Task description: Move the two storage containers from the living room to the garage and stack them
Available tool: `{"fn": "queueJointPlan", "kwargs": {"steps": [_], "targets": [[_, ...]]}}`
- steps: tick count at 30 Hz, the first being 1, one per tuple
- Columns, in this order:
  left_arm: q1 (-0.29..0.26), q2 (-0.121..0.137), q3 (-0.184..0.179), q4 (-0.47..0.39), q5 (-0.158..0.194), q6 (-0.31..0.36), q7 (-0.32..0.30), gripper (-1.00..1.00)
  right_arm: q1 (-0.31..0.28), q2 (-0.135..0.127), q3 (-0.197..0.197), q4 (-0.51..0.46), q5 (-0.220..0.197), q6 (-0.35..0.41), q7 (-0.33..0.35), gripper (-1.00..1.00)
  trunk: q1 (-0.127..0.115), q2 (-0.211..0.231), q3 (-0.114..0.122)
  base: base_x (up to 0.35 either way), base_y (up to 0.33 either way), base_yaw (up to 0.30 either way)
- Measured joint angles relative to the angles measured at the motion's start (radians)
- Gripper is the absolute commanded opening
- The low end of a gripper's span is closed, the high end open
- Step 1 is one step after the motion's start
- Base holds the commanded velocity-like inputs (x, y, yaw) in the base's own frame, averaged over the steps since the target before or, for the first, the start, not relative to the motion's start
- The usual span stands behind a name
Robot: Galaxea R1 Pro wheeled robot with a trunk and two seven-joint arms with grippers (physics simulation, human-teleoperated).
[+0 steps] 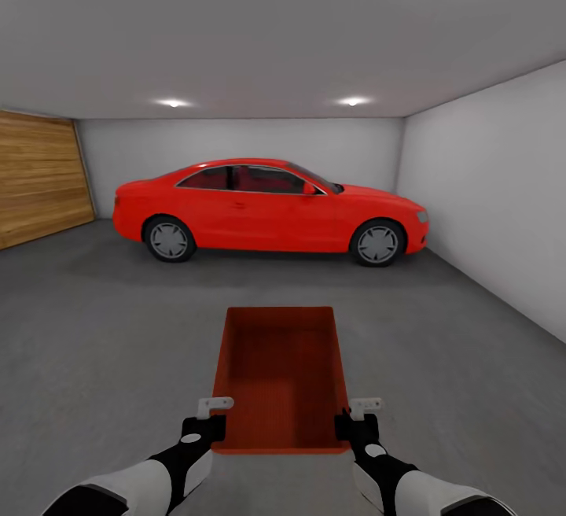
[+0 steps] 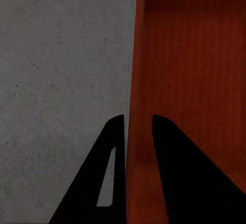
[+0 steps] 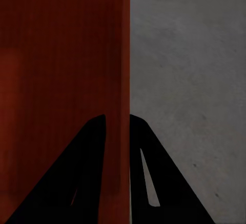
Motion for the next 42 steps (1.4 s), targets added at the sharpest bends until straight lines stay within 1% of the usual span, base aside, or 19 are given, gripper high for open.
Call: {"fn": "queueJointPlan", "kwargs": {"steps": [42], "targets": [[0.0, 0.0, 0.001, 0.0, -0.001, 0.0, 0.0, -1.0, 0.0, 0.0, 0.0, 0.0, 0.0, 0.0, 0.0, -1.0, 0.0, 0.0, 0.0, 0.321, 0.0, 0.0]]}}
